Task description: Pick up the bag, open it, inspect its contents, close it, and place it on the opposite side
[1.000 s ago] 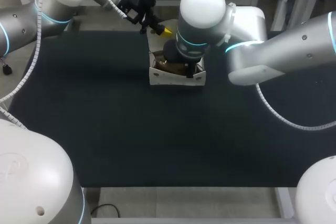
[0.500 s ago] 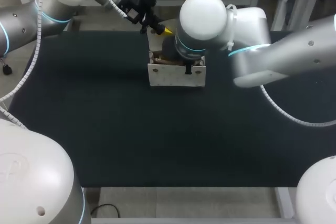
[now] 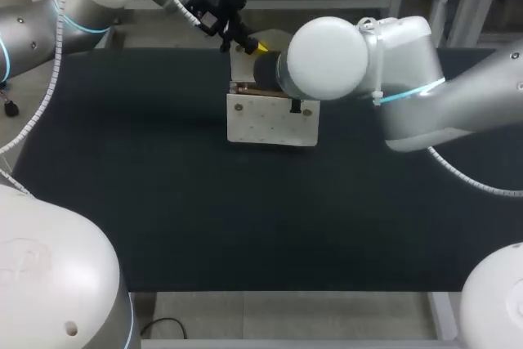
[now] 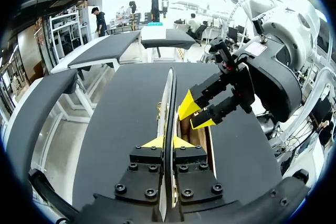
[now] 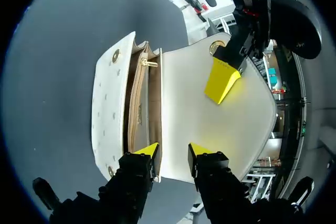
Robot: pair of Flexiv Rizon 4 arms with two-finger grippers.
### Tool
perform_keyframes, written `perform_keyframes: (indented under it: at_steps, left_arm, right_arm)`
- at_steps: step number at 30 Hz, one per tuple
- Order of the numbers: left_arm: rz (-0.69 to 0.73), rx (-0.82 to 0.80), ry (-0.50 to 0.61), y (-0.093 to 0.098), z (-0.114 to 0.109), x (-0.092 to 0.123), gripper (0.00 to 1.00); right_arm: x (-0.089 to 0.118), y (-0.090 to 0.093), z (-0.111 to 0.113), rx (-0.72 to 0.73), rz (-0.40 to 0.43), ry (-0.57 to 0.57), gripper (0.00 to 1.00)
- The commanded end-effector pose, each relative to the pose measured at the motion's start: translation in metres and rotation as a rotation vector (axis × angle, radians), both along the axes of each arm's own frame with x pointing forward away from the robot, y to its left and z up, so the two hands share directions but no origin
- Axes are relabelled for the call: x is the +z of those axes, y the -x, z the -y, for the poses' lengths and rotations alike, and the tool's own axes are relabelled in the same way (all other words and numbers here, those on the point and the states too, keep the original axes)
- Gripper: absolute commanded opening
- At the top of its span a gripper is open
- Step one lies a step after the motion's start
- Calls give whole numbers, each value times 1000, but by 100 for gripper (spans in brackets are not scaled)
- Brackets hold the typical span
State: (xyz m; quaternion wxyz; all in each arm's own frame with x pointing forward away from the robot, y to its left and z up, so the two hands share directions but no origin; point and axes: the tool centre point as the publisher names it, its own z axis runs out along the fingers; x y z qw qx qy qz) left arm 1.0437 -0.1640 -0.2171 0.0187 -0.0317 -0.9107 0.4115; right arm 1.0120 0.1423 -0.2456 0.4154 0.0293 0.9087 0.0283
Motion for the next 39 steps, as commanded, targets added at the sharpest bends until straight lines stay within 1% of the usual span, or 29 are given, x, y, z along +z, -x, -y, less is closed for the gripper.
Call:
perform_keyframes:
  at_steps: [1,4,7,8,12,13,14,19,21,23,24,25,39]
  left_arm:
    - [-22,4,6,-3,1,-11,0]
    - [-51,10,8,-7,0,-22,0]
    - [-78,18,12,-13,-2,-33,0]
    - [-86,22,14,-17,-3,-38,0]
    - [-94,16,19,-25,-6,-51,0]
    - [-91,12,14,-26,-7,-53,0]
    - [-90,10,13,-27,-7,-55,0]
    - [-40,-14,7,-29,-8,-64,0]
    - [21,-42,-5,-29,-7,-67,0]
    - [57,-59,-28,-28,-6,-71,0]
    - [77,-77,-47,-28,-6,-75,0]
    - [89,-60,-71,-28,-5,-81,0]
    - [89,-60,-71,-28,-5,-81,0]
  right_arm:
    - [8,20,7,-10,57,2,38]
    - [11,23,8,-19,71,7,36]
    - [13,28,7,-17,79,5,31]
    - [14,31,6,-13,82,7,26]
    - [14,40,6,-1,84,10,14]
    - [13,42,7,0,81,7,4]
    - [12,43,7,0,79,6,0]
    - [3,59,12,-14,72,-33,0]
    - [-4,68,14,-16,72,-53,0]
    - [-13,73,13,-13,46,-79,0]
    - [-19,74,13,9,-2,-104,0]
    - [-25,71,13,20,-40,-111,0]
    - [-25,71,13,20,-40,-111,0]
